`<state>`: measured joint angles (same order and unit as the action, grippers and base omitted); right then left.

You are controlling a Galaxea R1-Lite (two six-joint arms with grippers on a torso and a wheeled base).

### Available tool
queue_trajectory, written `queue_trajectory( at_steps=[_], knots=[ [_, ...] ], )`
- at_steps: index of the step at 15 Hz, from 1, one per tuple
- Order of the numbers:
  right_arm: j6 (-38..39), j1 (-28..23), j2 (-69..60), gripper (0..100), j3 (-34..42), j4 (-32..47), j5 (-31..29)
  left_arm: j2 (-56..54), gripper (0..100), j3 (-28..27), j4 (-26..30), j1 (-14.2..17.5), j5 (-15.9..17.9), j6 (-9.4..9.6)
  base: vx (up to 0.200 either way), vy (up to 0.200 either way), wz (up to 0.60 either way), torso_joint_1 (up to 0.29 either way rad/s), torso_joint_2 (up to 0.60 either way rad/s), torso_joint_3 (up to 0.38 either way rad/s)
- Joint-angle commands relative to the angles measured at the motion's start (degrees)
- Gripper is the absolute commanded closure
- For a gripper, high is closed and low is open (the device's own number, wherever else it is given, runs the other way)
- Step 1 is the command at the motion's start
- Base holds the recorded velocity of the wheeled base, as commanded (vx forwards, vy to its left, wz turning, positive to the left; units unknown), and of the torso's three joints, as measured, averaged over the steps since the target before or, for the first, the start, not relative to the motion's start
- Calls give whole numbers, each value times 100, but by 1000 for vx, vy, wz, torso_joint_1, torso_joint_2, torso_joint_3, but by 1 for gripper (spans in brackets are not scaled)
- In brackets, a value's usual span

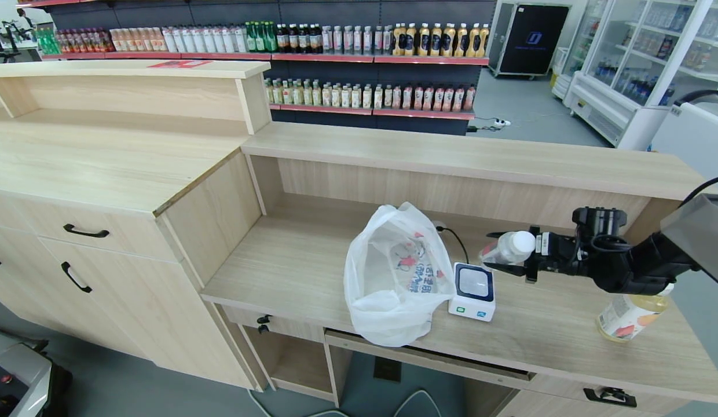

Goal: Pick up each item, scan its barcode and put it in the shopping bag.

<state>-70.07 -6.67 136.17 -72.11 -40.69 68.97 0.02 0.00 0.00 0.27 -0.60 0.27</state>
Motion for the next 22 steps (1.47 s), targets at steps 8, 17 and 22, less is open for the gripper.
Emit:
queue_trajectory(
  at_steps=[8, 17, 22],
  knots=[
    [108, 166, 419, 100, -480, -18, 2, -2, 100, 0, 0, 0, -2, 0, 0, 0, 0, 0, 0, 0],
    [169, 245, 577, 100, -752, -26, 2, -2, 100, 0, 0, 0, -2, 0, 0, 0, 0, 0, 0, 0],
    [152, 245, 621, 100, -761, -44, 20, -2, 100, 0, 0, 0, -2, 0, 0, 0, 0, 0, 0, 0]
  ],
)
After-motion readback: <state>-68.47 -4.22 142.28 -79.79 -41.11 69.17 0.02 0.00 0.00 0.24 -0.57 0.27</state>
